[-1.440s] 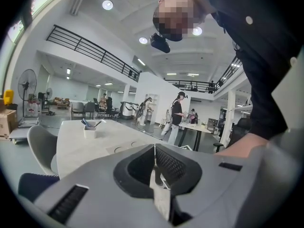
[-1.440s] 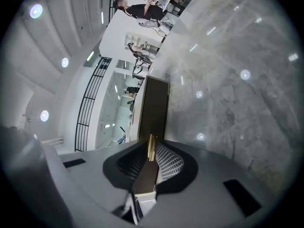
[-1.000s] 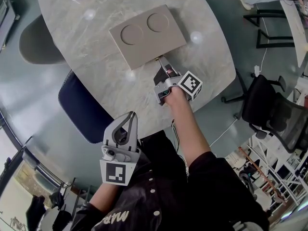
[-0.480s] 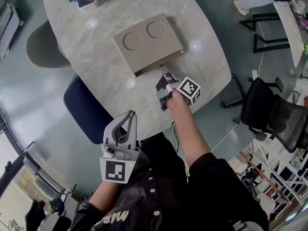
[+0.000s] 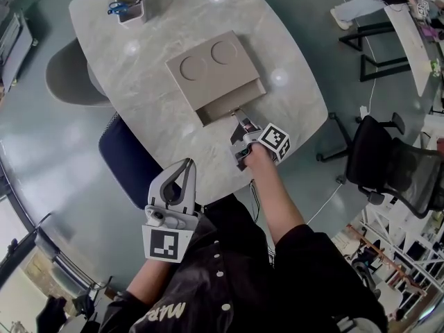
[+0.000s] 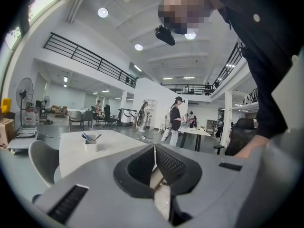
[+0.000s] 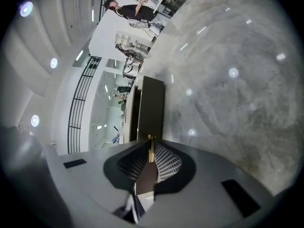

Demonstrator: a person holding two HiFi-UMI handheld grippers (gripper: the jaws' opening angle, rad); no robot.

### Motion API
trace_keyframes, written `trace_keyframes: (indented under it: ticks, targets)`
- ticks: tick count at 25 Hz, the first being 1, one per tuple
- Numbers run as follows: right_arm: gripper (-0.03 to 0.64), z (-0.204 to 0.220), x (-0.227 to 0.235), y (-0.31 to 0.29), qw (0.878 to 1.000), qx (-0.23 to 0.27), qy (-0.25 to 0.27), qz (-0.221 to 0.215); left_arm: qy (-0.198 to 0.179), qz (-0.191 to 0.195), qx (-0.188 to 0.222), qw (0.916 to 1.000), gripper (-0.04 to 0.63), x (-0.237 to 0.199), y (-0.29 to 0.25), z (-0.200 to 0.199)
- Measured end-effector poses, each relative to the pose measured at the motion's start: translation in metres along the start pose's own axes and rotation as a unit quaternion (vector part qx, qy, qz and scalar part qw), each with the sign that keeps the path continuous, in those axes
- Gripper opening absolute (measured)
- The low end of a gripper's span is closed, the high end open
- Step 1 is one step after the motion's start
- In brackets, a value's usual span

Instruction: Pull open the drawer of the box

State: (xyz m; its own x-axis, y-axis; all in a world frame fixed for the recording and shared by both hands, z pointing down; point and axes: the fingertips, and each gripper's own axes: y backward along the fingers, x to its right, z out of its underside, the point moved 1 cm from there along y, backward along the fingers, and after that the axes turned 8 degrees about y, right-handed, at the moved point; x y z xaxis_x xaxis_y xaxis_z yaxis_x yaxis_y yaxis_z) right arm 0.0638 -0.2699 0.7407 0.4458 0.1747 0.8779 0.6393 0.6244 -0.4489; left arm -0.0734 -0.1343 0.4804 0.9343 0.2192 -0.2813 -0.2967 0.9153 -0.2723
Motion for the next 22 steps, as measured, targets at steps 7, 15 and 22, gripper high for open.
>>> trace_keyframes:
  ticks: [7,15,22]
  targets:
    - [0.021,0.004,0.009,0.021,1.0,-0.001,0.009,0.019,-0.011,0.004,-0.003,0.9999,0.017,0.0,0.007,-0.003]
    - [0.02,0.008,0.016,0.039,0.999,0.002,0.012,0.032,0.002,0.012,-0.003,0.9999,0.018,-0.002,0.006,-0.008]
    - [0.02,0.011,0.021,0.053,0.999,0.004,0.013,0.042,-0.004,0.019,0.009,0.9998,0.018,0.001,0.012,-0.017]
